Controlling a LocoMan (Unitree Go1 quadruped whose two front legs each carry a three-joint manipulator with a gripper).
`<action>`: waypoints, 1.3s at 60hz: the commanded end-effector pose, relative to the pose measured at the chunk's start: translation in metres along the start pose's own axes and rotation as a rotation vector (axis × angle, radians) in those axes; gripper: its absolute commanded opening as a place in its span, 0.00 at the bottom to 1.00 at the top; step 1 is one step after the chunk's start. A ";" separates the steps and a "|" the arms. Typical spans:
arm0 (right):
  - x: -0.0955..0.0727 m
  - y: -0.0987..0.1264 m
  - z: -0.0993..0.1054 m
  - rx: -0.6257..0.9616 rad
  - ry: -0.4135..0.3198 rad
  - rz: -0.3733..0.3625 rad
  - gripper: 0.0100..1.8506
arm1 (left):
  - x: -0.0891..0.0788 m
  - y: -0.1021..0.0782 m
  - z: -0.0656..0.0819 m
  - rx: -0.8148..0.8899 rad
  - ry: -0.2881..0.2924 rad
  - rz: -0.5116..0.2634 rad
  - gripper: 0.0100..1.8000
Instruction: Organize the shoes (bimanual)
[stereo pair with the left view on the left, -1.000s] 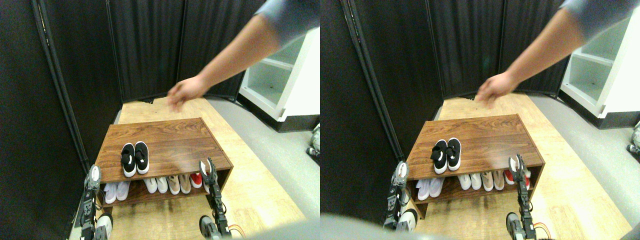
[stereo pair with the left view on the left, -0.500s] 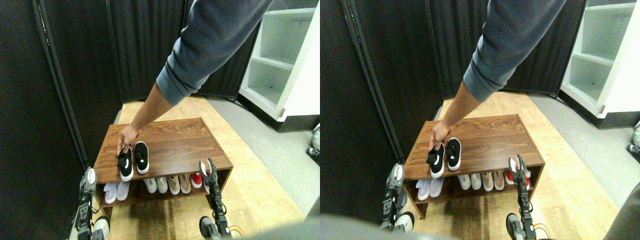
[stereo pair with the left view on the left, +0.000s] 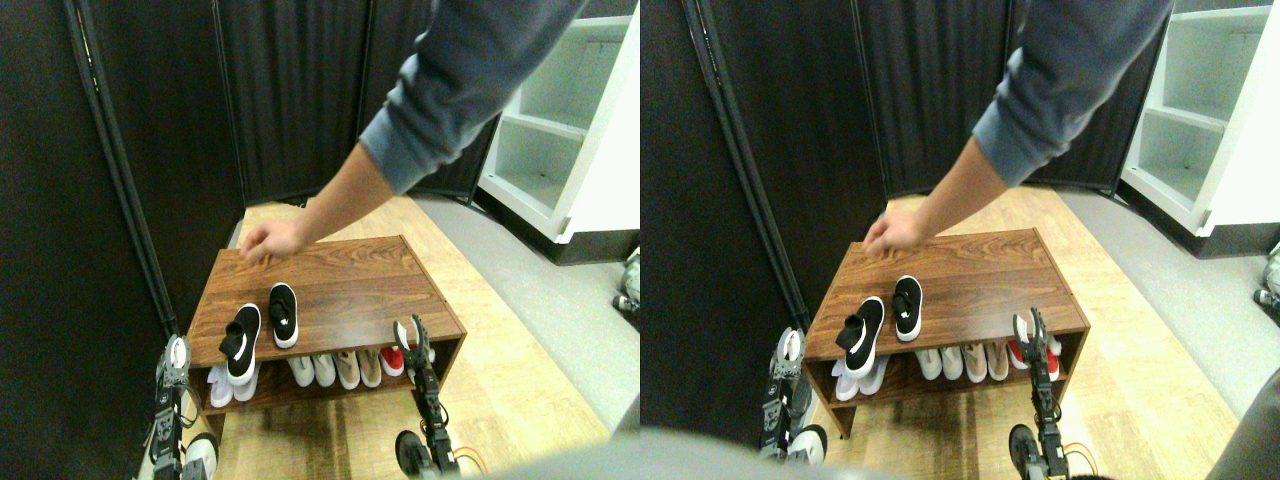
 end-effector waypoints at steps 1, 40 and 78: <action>0.005 0.008 0.002 0.005 -0.030 0.033 0.12 | -0.006 -0.005 0.000 -0.060 -0.037 -0.026 0.00; 0.011 0.011 -0.002 -0.006 -0.016 0.033 0.14 | -0.085 -0.020 0.003 -0.425 0.165 0.255 0.66; 0.008 0.010 -0.002 0.006 -0.016 0.039 0.13 | -0.054 -0.031 -0.061 -0.655 0.287 0.339 0.73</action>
